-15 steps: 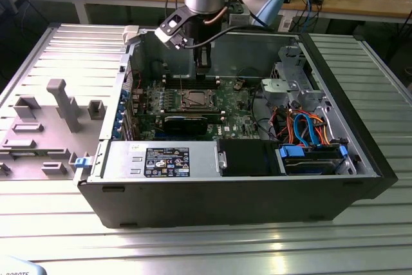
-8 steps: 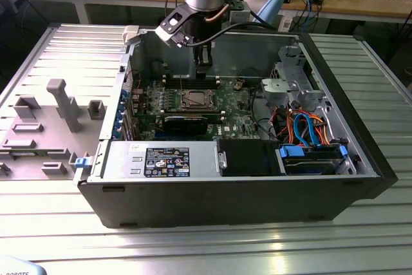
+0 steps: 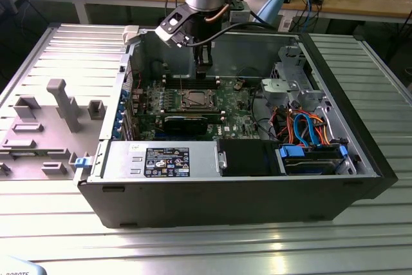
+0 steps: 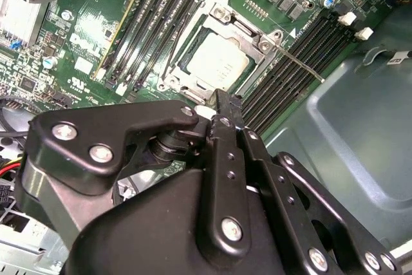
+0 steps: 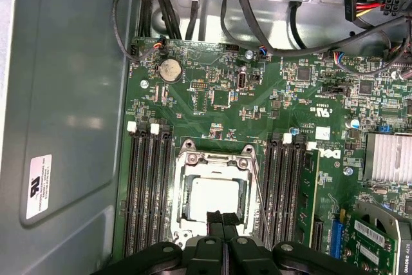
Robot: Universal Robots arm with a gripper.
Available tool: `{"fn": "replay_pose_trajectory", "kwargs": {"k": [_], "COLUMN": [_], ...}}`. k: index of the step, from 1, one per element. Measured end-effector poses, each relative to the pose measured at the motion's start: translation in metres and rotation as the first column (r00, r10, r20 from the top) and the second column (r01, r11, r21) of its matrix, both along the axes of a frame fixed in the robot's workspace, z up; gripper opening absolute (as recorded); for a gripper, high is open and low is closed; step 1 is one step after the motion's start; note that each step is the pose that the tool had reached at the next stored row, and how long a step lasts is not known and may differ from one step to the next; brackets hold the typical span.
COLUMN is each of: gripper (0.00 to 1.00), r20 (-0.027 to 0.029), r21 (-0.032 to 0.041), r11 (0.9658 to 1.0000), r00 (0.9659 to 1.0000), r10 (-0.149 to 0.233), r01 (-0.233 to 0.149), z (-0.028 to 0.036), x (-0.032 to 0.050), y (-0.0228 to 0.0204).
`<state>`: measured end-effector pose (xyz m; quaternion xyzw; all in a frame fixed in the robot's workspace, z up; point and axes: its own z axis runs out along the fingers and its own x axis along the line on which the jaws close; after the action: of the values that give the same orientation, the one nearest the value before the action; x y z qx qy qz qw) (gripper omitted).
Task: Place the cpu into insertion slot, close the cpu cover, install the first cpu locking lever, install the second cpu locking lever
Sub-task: 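Install the first cpu locking lever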
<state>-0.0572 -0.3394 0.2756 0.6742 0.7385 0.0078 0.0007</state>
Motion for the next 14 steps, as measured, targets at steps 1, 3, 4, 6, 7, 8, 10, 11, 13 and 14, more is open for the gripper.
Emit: {"fn": "replay_pose_trajectory", "kwargs": {"k": [1, 3, 4, 6, 7, 8, 10, 11, 13, 14], "gripper": [0.11, 0.11, 0.11, 0.11, 0.11, 0.11, 0.11, 0.11, 0.11, 0.11], "r20": [0.0000, 0.0000, 0.0000, 0.0000, -0.0001, -0.0002, 0.0000, 0.0000, -0.0002, -0.0001], "r21": [0.0000, 0.0000, 0.0000, -0.0001, -0.0002, -0.0002, 0.0000, 0.0000, -0.0002, -0.0001], "r11": [1.0000, 1.0000, 1.0000, 0.9992, 0.9971, 0.9946, 0.9893, 0.9867, 0.9778, 0.9726], "r00": [1.0000, 1.0000, 1.0000, 0.9992, 0.9971, 0.9946, 0.9893, 0.9867, 0.9778, 0.9726], "r10": [0.000, 0.003, 0.009, 0.040, 0.076, 0.104, 0.146, 0.163, 0.210, 0.233], "r01": [0.000, -0.003, -0.009, -0.040, -0.076, -0.104, -0.146, -0.163, -0.210, -0.233], "z": [0.0000, 0.0000, 0.0000, 0.0000, -0.0001, -0.0003, -0.0009, -0.0011, -0.0013, -0.0015], "x": [0.0000, 0.0000, 0.0000, 0.0000, 0.0000, 0.0000, 0.0000, 0.0000, 0.0000, 0.0000], "y": [0.0000, 0.0000, 0.0000, 0.0000, 0.0000, -0.0001, 0.0000, 0.0000, 0.0000, 0.0000]}}
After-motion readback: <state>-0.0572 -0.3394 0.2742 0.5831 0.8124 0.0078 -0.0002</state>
